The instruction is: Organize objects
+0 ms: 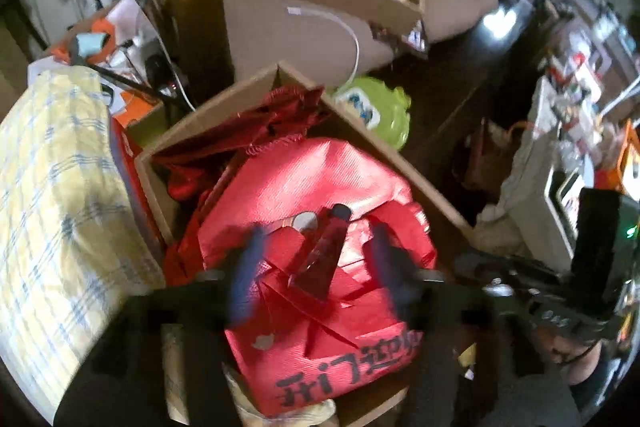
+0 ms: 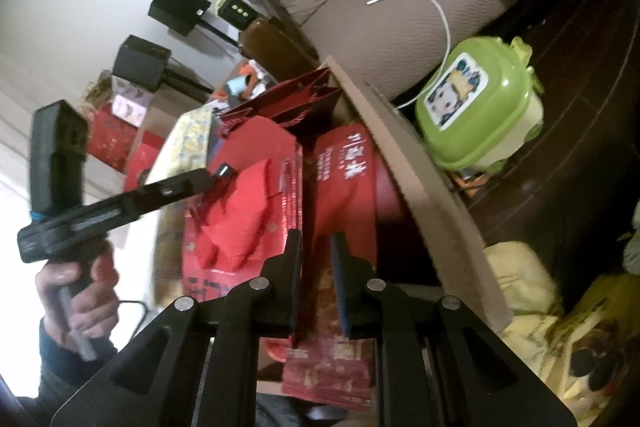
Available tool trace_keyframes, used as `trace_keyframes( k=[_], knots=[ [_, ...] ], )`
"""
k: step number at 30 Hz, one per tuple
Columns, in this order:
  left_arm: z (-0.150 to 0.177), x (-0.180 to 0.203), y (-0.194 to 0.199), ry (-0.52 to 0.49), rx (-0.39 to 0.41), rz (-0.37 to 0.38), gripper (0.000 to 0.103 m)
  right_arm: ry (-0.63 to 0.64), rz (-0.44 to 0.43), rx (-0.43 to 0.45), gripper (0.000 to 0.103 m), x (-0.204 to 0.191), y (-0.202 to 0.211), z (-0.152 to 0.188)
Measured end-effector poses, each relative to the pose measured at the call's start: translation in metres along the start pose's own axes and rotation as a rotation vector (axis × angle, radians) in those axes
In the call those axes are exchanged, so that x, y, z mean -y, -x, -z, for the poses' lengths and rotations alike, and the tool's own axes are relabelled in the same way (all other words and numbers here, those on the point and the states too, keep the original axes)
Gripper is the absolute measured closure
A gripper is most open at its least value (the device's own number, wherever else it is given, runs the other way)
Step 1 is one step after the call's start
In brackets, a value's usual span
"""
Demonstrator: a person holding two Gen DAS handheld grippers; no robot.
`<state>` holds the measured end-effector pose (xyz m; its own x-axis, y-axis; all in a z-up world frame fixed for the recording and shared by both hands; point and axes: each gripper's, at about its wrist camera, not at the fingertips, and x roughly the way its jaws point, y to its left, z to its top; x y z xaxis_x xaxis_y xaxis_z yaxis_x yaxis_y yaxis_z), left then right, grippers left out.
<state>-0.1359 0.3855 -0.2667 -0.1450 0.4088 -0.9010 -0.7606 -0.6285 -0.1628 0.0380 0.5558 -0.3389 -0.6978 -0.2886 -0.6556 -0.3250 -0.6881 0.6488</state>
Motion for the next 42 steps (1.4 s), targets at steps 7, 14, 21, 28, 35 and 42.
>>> trace_keyframes(
  k=[7, 14, 21, 28, 35, 42],
  knots=[
    [0.025, 0.01, 0.047, 0.068, 0.162, -0.185, 0.035, 0.111, 0.13, 0.023, 0.087, -0.024, 0.012, -0.002],
    [0.069, 0.016, 0.093, 0.184, 0.251, -0.281, 0.026, 0.193, 0.214, 0.015, 0.057, -0.068, 0.047, -0.008],
    [0.078, 0.029, 0.129, 0.189, 0.251, -0.237, 0.015, 0.267, 0.299, 0.091, 0.026, -0.109, 0.087, -0.006],
    [0.086, 0.047, 0.161, 0.182, 0.295, -0.246, 0.011, 0.342, 0.324, 0.067, 0.022, -0.142, 0.096, 0.012],
    [0.086, 0.047, 0.173, 0.2, 0.327, -0.213, 0.01, 0.437, 0.41, -0.001, 0.022, -0.156, 0.093, 0.026],
    [0.087, 0.046, 0.183, 0.196, 0.362, -0.244, 0.01, 0.439, 0.422, 0.037, 0.022, -0.161, 0.105, 0.028]
  ],
)
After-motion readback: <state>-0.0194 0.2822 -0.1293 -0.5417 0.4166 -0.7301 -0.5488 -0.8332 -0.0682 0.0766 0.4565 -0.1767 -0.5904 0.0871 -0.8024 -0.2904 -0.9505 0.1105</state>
